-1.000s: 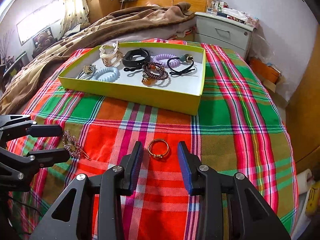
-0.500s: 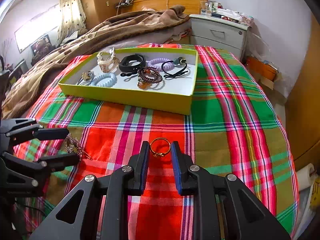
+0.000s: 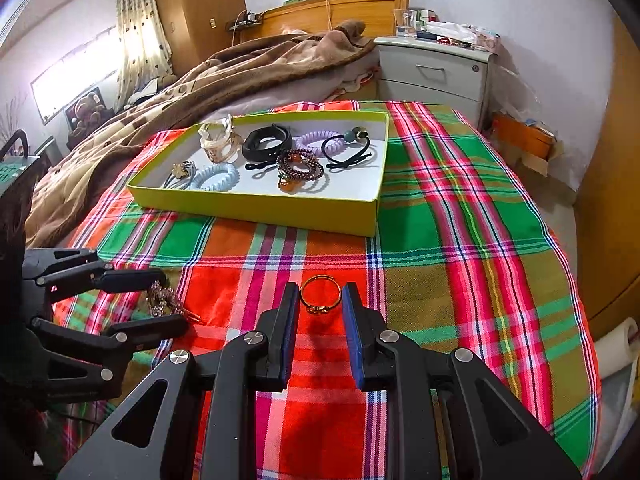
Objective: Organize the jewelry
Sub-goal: 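Grasp the pink rhinestone hair clip with the left gripper while the right grasps the gold ring, then carry the rhinestone clip with the left gripper while the right carries the gold ring into the box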
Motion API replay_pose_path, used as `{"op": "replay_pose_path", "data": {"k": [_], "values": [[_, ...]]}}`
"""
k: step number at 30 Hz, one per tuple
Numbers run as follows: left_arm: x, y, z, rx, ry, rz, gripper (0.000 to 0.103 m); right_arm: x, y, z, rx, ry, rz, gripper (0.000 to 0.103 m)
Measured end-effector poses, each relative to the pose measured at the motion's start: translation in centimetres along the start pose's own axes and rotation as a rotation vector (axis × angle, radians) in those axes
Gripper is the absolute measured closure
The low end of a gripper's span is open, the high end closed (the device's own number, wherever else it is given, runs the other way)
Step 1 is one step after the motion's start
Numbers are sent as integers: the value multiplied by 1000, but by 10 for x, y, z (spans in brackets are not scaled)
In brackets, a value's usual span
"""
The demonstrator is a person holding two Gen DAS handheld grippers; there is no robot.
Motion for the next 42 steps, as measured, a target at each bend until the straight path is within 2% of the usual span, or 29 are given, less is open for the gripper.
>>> {"op": "replay_pose_path", "data": {"k": [17,31,42], "values": [[-6,15,18,-4,102,-38,57,-8,8,1,1,-1,-27,80],[-50,35,49,-25,148,-113,57,-45,8,-1,5,11,-65,80],[-82,18,68,-35,159,-115,57,-77,-17,-5,18,28,-57,80]]}}
Point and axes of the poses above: each gripper's, at about its wrist camera, not at the fingertips, and y roughly against the way its jaws point, z to its left, x to its underside, the point moved 10 cm from there along -y, roughly the way its jaws point, and after that the axes turned 4 degrees about x, right-handed, at the moved point
